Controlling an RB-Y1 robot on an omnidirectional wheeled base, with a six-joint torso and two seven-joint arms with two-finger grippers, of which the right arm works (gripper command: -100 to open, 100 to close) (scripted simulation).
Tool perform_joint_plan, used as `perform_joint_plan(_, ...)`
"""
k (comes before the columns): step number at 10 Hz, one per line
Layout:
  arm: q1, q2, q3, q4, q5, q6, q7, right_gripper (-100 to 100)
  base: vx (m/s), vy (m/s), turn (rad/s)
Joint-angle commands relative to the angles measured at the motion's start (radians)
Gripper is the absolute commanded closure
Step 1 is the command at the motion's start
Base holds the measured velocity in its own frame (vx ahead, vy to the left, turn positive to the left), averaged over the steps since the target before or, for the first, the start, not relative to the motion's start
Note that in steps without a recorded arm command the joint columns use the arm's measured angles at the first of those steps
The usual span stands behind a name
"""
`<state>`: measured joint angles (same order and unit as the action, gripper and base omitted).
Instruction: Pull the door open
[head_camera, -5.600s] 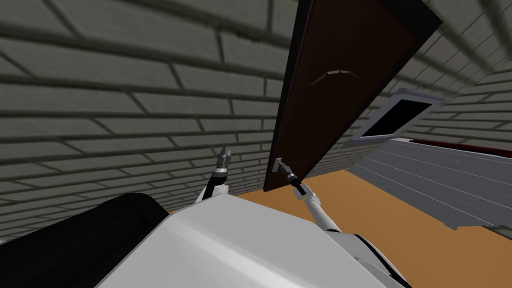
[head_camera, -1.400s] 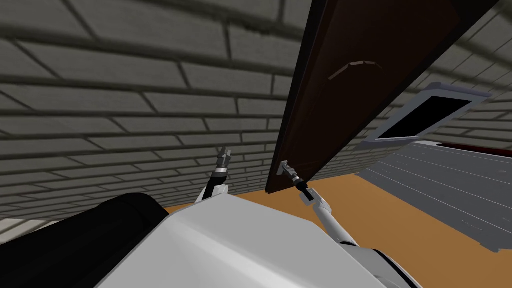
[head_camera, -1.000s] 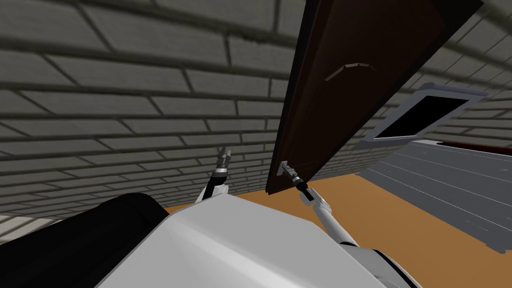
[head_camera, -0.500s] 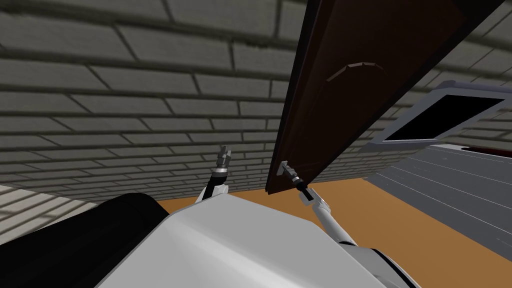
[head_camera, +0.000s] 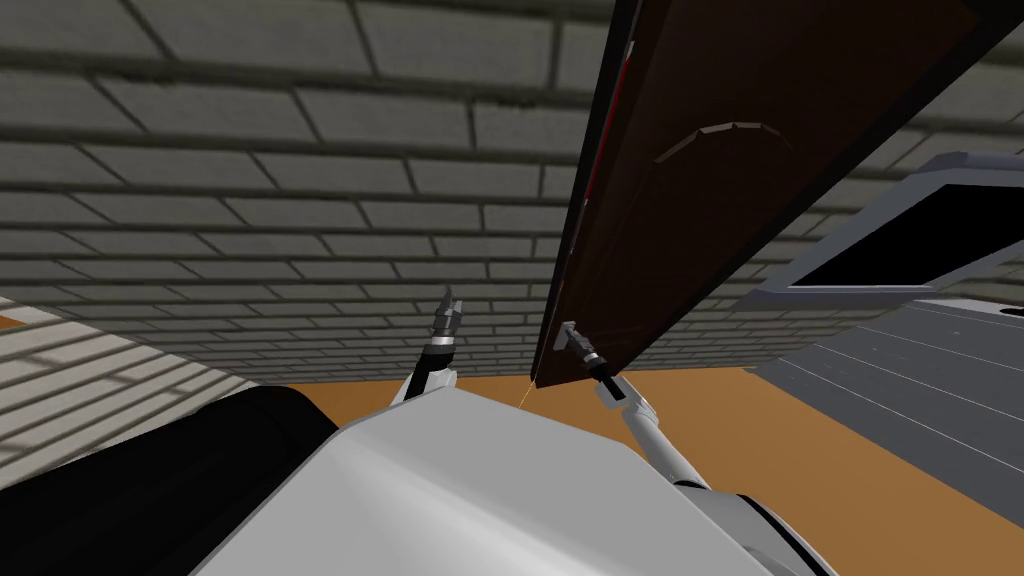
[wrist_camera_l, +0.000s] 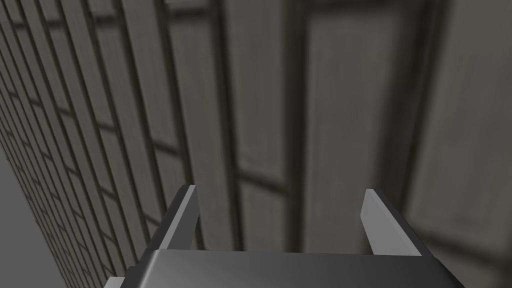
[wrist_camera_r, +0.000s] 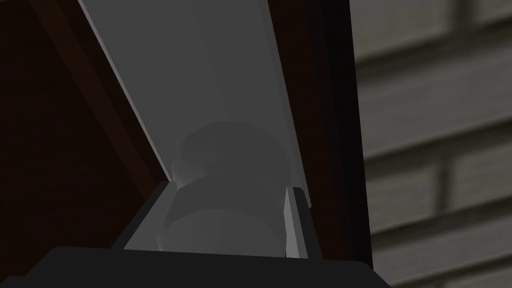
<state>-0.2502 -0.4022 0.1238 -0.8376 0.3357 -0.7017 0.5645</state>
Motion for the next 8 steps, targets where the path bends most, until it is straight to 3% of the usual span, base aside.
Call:
perform_joint_plan(1, -0.004, -0.005, -0.007, -0.004, -0.026, 0.006, -0.048, 100, -0.058, -0.077, 0.147)
perform_joint_plan(8, -0.014, 0.010, -0.011, 0.000, -0.132, 0.025, -0.220, 100, -0.070, -0.071, 0.121)
